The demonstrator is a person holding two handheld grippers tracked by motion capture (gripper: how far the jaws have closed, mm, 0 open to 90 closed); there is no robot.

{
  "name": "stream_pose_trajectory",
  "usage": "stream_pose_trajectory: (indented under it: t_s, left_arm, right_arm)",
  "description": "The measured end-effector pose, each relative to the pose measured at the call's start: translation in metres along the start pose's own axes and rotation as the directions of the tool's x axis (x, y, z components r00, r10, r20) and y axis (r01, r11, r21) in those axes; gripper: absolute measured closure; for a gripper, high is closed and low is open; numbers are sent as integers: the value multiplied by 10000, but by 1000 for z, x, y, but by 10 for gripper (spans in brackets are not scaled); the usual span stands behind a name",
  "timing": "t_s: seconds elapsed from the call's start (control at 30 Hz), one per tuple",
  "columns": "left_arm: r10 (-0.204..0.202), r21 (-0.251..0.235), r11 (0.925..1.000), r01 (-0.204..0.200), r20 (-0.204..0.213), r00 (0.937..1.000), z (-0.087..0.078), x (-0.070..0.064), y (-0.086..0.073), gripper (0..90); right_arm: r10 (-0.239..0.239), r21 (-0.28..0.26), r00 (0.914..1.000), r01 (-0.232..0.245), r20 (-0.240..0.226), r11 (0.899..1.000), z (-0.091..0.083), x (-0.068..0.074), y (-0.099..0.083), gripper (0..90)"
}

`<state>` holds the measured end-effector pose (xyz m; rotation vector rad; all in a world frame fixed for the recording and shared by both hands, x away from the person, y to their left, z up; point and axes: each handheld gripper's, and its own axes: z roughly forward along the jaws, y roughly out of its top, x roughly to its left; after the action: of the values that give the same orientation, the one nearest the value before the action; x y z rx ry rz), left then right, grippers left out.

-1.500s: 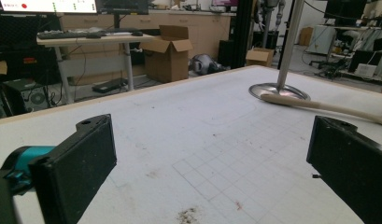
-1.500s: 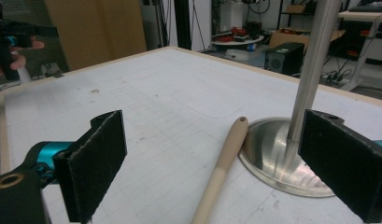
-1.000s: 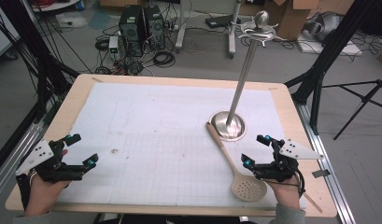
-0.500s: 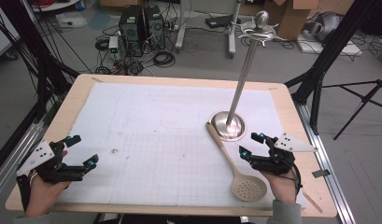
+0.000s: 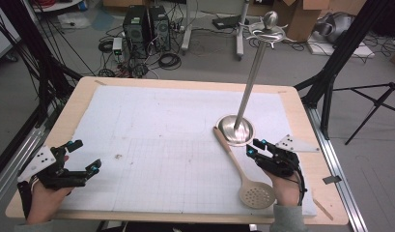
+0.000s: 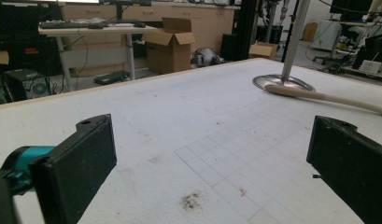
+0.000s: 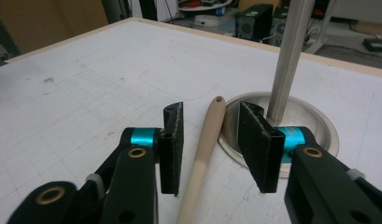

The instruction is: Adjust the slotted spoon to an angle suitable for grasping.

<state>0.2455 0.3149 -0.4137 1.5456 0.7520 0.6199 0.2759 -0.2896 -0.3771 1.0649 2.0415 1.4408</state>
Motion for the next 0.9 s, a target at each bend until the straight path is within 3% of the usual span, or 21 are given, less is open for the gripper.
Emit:
stream_pose_trajectory:
  t_s: [0.07,0.13,0.37,0.73,0.9]
  left_arm:
    - [13,15,10000,-13,9,10000,0,0,-1,18]
    - [10,37,10000,-11,23,10000,0,0,-1,18]
    - [-80,46,10000,79,25,10000,0,2,-3,18]
    - [-131,218,9997,126,219,9997,4,0,-6,18]
    - [-127,329,9994,117,300,9995,5,-1,-8,18]
  right_arm:
    - [71,138,9999,-72,73,9999,2,0,1,651]
    - [53,313,9995,-62,305,9995,5,1,2,733]
    - [245,722,9991,-269,351,9970,11,3,3,859]
    - [167,988,9995,-194,287,9949,20,5,7,895]
    - [83,1420,9993,-133,358,9898,30,2,7,896]
